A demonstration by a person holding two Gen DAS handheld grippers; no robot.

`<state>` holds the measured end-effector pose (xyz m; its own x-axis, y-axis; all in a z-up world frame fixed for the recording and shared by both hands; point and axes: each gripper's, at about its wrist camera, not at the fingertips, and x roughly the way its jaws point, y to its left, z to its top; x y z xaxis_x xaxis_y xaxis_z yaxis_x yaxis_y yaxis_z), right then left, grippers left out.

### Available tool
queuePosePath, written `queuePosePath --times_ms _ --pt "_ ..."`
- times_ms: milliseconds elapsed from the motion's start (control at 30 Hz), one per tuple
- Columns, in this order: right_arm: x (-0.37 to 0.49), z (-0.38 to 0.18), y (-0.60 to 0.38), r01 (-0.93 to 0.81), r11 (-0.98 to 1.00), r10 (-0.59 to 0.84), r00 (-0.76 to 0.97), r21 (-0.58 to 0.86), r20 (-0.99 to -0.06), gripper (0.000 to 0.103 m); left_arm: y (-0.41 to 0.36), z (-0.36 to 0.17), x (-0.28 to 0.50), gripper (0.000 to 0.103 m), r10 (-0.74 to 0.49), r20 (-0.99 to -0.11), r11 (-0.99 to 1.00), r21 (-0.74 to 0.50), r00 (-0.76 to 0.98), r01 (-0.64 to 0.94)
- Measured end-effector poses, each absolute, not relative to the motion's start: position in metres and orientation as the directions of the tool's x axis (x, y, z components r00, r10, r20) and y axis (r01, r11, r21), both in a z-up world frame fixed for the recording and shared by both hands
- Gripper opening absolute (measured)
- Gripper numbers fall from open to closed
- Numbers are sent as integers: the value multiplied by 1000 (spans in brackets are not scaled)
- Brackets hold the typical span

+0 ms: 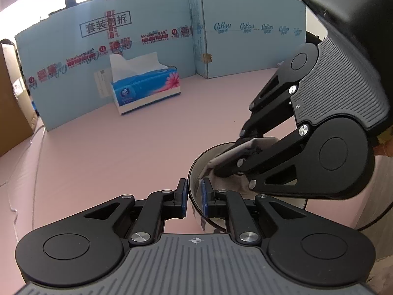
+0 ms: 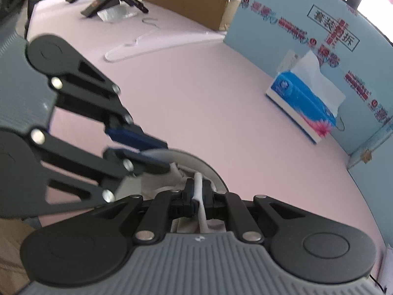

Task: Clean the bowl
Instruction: 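Wipe the cloth across the inner wall with the right gripper while the left gripper rotates the bowl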

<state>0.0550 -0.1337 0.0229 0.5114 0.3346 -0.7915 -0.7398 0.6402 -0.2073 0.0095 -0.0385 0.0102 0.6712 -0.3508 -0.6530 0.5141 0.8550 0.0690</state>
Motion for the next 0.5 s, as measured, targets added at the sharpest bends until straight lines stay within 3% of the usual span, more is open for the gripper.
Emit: queuePosePath --times_ms 167,267,500 --pt "53 33 -154 -703 692 361 535 -165 -764 5 -38 9 7 20 -342 -663 875 33 666 482" --pt "49 36 -163 -687 713 379 547 -141 -747 5 -38 9 5 31 -337 -668 886 12 663 463" --pt "31 32 -175 -692 717 437 541 -85 -718 5 -42 7 -5 37 -303 -681 915 -12 666 403"
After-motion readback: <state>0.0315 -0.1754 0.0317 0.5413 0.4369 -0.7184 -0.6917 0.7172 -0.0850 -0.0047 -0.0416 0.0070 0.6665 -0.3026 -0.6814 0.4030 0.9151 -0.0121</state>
